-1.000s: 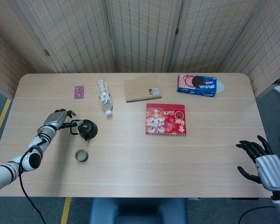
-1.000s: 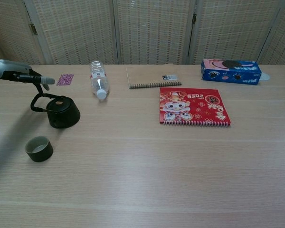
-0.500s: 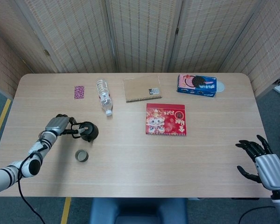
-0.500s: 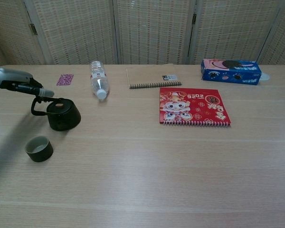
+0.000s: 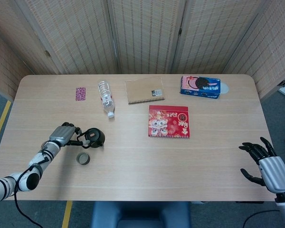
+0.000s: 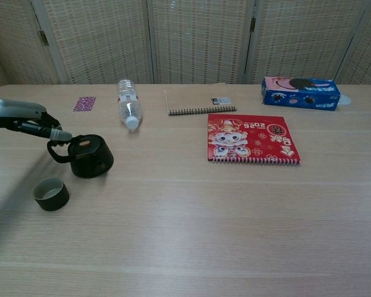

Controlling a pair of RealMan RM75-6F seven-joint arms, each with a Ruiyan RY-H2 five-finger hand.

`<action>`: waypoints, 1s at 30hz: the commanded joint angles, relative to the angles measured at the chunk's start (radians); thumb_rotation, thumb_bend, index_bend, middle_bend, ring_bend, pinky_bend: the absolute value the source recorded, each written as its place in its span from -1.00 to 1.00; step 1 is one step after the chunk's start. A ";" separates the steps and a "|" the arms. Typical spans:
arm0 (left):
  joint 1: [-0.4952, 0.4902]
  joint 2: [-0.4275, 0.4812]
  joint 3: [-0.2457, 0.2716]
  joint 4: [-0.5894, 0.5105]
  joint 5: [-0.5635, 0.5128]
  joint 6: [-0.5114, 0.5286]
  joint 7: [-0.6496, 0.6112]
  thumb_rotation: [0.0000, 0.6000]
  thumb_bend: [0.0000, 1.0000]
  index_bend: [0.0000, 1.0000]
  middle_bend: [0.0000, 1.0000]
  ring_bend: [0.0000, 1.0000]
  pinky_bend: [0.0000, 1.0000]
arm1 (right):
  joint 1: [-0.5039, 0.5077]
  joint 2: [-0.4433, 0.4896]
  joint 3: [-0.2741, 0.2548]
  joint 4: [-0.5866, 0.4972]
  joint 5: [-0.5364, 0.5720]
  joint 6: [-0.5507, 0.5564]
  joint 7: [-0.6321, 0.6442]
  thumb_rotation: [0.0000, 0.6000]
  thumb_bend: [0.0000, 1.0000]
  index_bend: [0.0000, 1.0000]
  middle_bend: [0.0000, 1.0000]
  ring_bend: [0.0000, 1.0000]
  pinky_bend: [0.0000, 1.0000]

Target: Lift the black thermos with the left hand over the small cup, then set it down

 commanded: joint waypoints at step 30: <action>0.101 -0.038 -0.024 0.000 0.293 0.181 0.018 1.00 -0.67 -0.49 -0.35 -0.71 -1.00 | -0.001 0.000 -0.001 -0.002 0.002 0.002 -0.002 1.00 -0.45 -0.54 -0.49 -0.56 -0.93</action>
